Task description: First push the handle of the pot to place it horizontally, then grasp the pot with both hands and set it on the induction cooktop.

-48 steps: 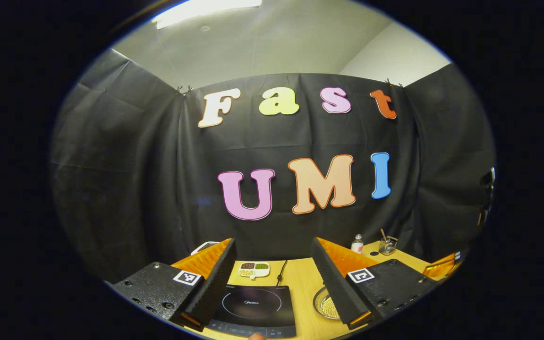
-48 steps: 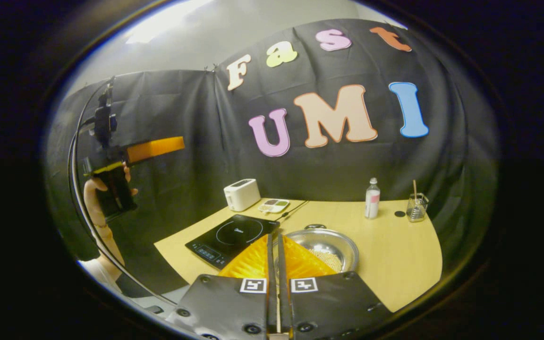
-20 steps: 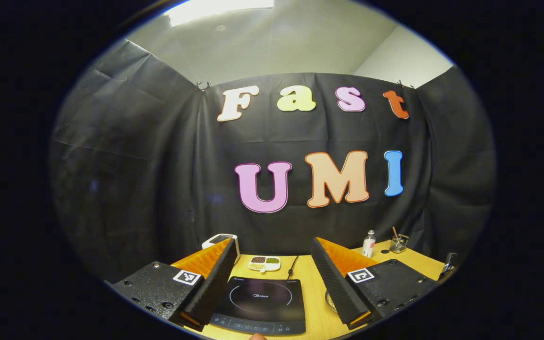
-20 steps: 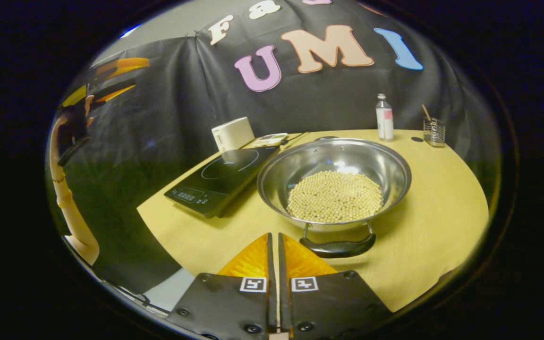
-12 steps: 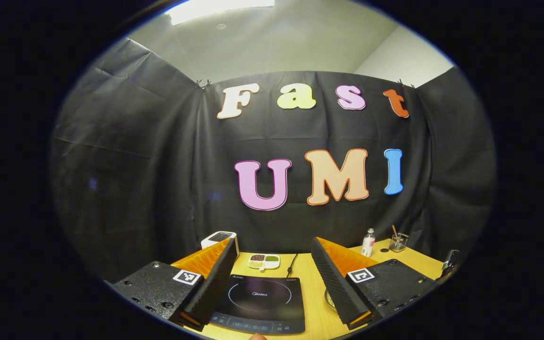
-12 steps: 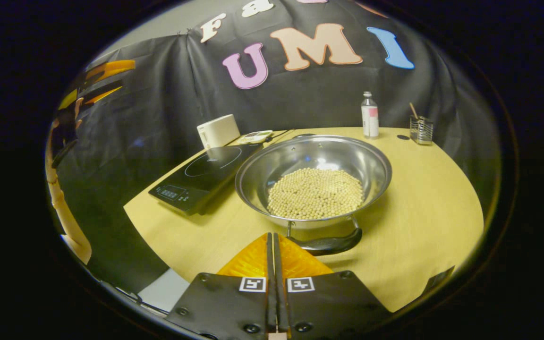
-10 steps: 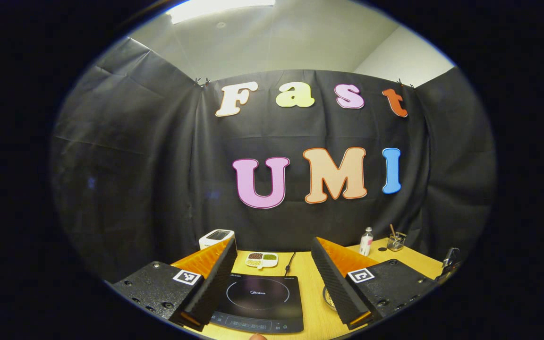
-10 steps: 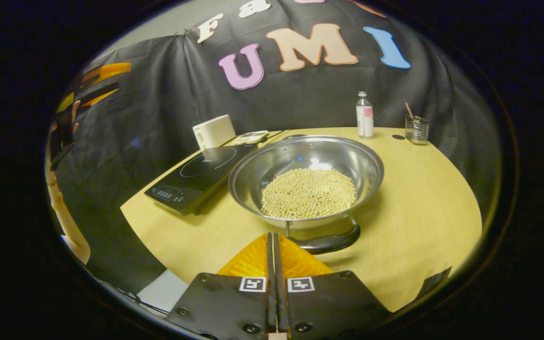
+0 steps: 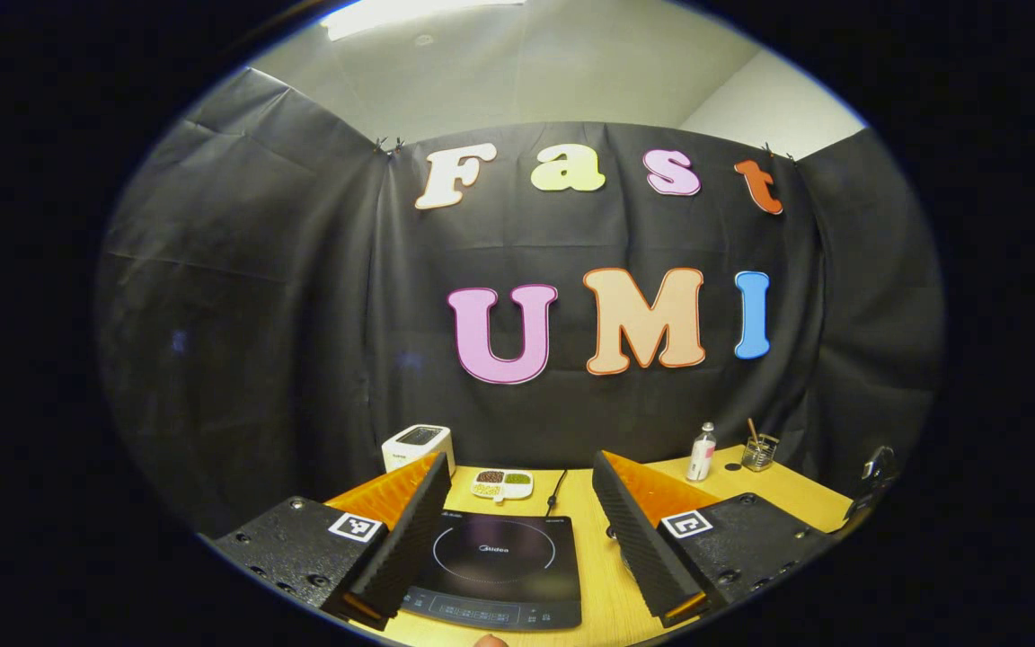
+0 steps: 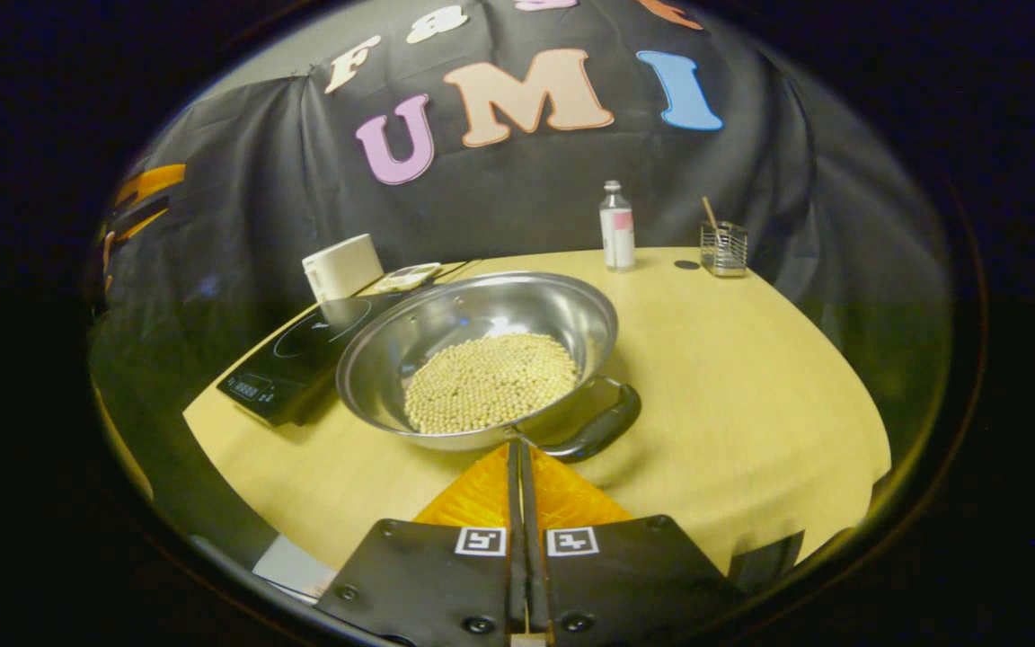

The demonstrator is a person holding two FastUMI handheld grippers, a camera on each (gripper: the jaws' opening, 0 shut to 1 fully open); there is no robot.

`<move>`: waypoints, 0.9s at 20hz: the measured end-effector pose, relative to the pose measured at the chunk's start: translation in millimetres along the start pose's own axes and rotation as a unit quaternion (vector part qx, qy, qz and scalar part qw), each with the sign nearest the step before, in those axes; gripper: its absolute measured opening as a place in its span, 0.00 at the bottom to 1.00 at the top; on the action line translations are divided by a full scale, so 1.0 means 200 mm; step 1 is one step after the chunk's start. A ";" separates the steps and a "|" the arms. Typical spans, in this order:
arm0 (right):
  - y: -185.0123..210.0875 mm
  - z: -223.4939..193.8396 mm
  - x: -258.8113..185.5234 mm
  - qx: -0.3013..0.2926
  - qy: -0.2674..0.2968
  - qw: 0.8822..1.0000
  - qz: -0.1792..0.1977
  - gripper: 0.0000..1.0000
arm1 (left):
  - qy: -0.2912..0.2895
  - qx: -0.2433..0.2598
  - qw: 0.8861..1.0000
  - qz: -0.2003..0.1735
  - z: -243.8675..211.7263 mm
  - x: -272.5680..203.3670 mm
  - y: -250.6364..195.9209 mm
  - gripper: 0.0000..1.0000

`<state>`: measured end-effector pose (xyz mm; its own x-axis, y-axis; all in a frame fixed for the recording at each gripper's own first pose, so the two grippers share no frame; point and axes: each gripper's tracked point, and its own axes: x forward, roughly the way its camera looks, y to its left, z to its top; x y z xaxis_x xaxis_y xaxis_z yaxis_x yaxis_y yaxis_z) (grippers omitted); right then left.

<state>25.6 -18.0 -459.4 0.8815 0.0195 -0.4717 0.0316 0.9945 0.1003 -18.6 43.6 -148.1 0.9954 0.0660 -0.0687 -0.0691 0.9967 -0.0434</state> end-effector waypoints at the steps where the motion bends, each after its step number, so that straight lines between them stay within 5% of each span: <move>1: -0.03 0.01 0.01 -0.001 0.001 1.000 -0.004 0.02 | 0.007 0.000 1.000 -0.001 -0.03 0.00 0.00 0.97; 18: -0.31 0.15 0.18 0.008 0.008 0.998 -0.069 0.00 | 0.018 -0.008 1.000 0.013 -0.10 0.01 0.08 0.97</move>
<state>70.4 -82.5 -456.0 0.8608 -0.1166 -0.4954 0.1610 0.9858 0.0477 -18.6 59.6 -169.0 0.9904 0.0892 -0.1058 -0.0956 0.9938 -0.0564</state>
